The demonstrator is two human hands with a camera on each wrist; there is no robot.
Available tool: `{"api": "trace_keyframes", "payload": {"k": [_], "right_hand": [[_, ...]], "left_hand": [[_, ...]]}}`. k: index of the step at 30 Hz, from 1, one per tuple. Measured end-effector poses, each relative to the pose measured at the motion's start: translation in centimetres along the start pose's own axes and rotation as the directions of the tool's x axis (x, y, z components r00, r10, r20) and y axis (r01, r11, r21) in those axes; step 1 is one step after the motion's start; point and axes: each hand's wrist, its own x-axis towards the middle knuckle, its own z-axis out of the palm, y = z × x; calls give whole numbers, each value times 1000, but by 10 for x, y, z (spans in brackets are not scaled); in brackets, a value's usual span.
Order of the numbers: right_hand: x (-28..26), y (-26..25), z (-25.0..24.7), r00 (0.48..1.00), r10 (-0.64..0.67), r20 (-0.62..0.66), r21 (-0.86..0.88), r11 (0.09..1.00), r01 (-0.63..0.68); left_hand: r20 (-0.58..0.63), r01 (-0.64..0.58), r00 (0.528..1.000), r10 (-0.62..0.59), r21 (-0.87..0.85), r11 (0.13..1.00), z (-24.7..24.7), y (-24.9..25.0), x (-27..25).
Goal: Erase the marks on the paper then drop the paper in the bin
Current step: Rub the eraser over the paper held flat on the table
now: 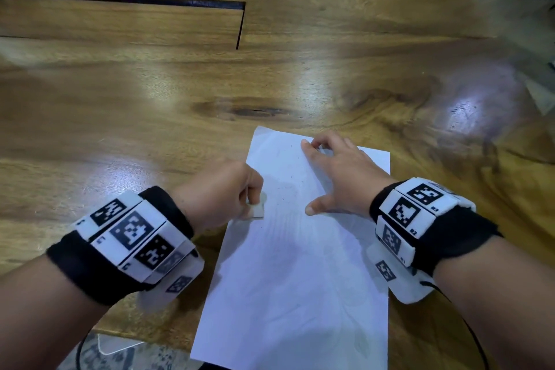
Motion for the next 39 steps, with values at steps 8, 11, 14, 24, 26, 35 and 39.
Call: {"api": "trace_keyframes", "payload": {"k": [8, 11, 14, 24, 26, 35, 39], "right_hand": [[-14, 19, -1, 999, 32, 12, 61, 998, -33], [-14, 18, 1, 999, 24, 28, 43, 999, -25], [-15, 18, 3, 999, 16, 30, 39, 999, -17], [-13, 21, 8, 1000, 3, 3, 24, 1000, -3], [-13, 21, 8, 1000, 5, -1, 24, 1000, -5], [-14, 21, 6, 1000, 6, 4, 37, 999, -6], [-14, 21, 7, 1000, 14, -4, 46, 999, -14]], "left_hand": [[102, 9, 995, -21, 111, 994, -20, 19, 18], [-90, 41, 995, -47, -72, 997, -30, 27, 44], [-288, 41, 955, -72, -114, 993, -25, 35, 62], [-153, -69, 986, 63, -29, 997, -15, 39, 58], [-305, -60, 952, 39, -59, 996, -20, 41, 67], [11, -157, 987, 157, -32, 987, -3, 35, 50], [-278, -137, 952, 131, -3, 991, -10, 51, 68]]}}
